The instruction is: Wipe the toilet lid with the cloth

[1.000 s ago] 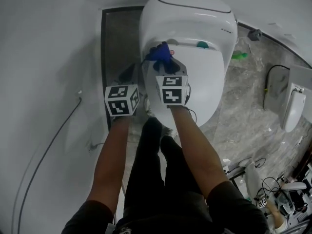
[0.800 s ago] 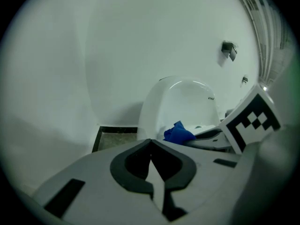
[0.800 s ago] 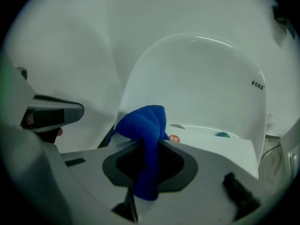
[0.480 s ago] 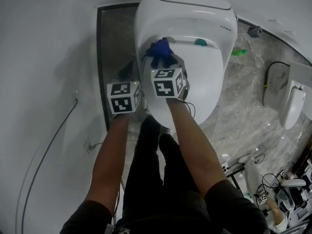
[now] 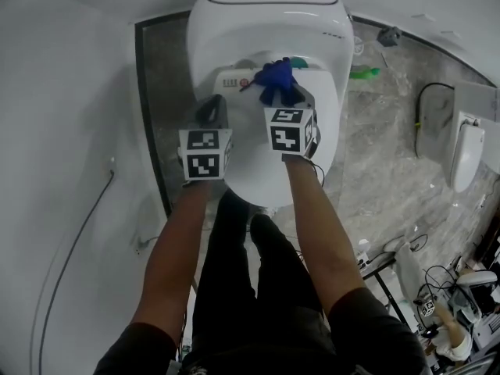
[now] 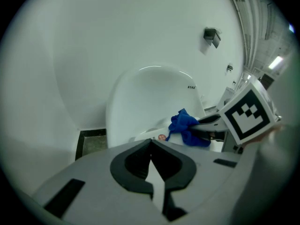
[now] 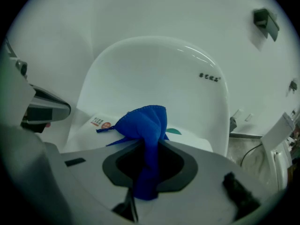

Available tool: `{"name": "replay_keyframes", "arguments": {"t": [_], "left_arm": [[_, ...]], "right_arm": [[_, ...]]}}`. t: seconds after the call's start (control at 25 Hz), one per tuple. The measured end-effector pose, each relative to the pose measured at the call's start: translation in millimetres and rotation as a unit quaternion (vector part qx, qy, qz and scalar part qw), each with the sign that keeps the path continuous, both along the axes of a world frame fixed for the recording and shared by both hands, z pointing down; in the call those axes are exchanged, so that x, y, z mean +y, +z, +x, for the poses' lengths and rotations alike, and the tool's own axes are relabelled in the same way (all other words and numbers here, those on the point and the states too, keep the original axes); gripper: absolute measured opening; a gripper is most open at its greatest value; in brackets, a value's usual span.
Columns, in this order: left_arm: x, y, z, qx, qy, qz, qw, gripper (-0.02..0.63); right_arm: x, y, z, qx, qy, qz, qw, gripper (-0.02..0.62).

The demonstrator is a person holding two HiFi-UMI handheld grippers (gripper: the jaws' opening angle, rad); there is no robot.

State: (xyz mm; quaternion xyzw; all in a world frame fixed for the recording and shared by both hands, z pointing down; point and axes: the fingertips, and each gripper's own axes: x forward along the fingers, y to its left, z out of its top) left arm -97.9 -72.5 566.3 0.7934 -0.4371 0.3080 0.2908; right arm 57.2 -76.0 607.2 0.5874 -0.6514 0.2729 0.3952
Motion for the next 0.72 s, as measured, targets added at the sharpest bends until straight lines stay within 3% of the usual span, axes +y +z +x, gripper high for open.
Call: {"name": "replay_keyframes", "arguments": {"t": [0.24,0.4,0.56,0.72], "left_arm": [[-11,-12,46,0.048,0.005,-0.016,0.9987,0.012],[-15,-22,75,0.059,0.018,-0.013,0.998,0.012],[-15,-26,91,0.062,0.03,-0.01,0.9976,0.012],[-11,-28,79,0.057,0.021,-0.004,0.9981,0.012]], "right_arm": [[2,2,74,0.033,0.041,0.003,0.999,0.071],[6,3,112,0.052,0.068,-0.003,0.996,0.071],[9,6,131,0.071,0.076,0.003,0.995,0.069],[11,-4,126,0.06,0.093,0.021,0.994,0.071]]}}
